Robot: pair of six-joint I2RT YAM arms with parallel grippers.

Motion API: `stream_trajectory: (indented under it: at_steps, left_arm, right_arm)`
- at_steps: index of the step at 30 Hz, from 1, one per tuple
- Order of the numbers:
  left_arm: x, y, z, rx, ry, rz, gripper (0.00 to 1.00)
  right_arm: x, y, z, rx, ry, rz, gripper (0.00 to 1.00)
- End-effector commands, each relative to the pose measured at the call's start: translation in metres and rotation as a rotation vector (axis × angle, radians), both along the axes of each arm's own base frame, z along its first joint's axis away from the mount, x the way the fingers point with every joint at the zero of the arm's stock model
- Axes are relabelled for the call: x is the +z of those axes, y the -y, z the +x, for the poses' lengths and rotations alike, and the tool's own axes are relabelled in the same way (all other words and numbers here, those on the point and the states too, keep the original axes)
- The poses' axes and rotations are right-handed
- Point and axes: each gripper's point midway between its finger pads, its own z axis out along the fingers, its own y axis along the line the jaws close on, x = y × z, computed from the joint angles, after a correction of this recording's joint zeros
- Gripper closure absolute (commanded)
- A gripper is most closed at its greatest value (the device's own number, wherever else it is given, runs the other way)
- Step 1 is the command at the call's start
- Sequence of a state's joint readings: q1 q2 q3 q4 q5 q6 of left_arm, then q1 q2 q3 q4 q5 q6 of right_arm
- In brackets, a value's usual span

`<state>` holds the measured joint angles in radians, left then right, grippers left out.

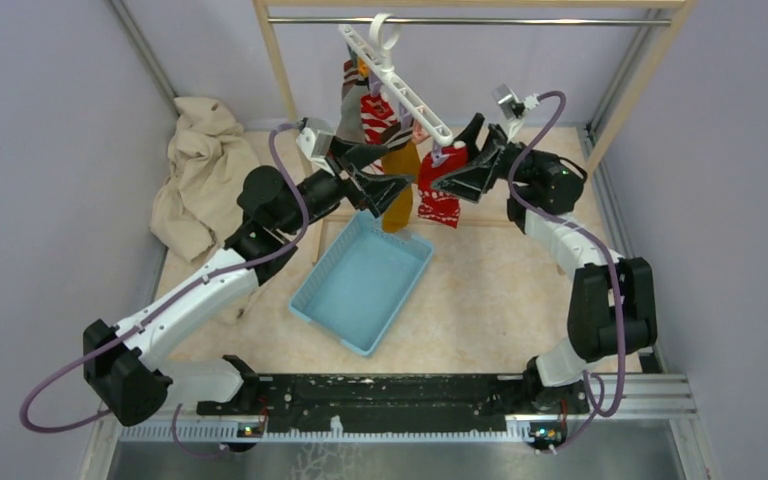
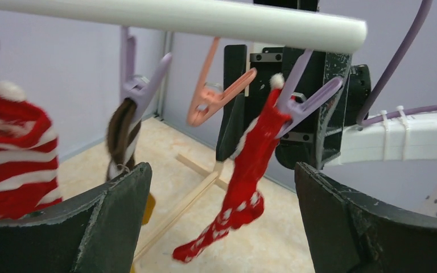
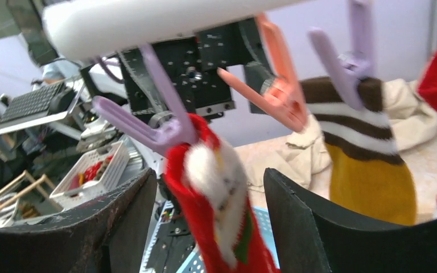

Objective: Clip the socks to the hanger
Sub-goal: Clamp the sock onto the hanger.

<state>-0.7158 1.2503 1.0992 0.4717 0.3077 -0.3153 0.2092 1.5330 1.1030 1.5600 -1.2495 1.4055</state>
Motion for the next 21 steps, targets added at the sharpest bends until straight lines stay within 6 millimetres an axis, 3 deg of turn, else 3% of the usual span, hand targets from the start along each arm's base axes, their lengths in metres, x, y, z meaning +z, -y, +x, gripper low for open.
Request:
stream_trajectory:
  at_steps: [1,10,14,17,21]
  left_arm:
    - [-0.004,-0.019,0.010,0.125,0.009,0.031,0.01]
    - [-0.028,-0.021,0.027,0.176,-0.079,0.049,0.01]
    - [-0.057,-0.025,0.047,0.222,-0.182,0.060,0.01]
    - [-0.090,-0.036,0.057,0.233,-0.282,0.024,0.01]
    - [-0.118,-0.046,0.057,0.246,-0.345,-0.013,0.01]
  right_arm:
    - [0.008,0.026,0.027,-0.163,0.051,0.133,0.31]
    - [-0.022,0.088,0.079,-0.550,-0.073,0.149,0.30]
    - [-0.050,0.114,0.103,-0.866,-0.085,0.001,0.30]
    - [-0.068,0.135,0.107,-1.048,-0.093,-0.091,0.31]
    - [-0.092,0.159,0.102,-1.204,-0.125,-0.182,0.32]
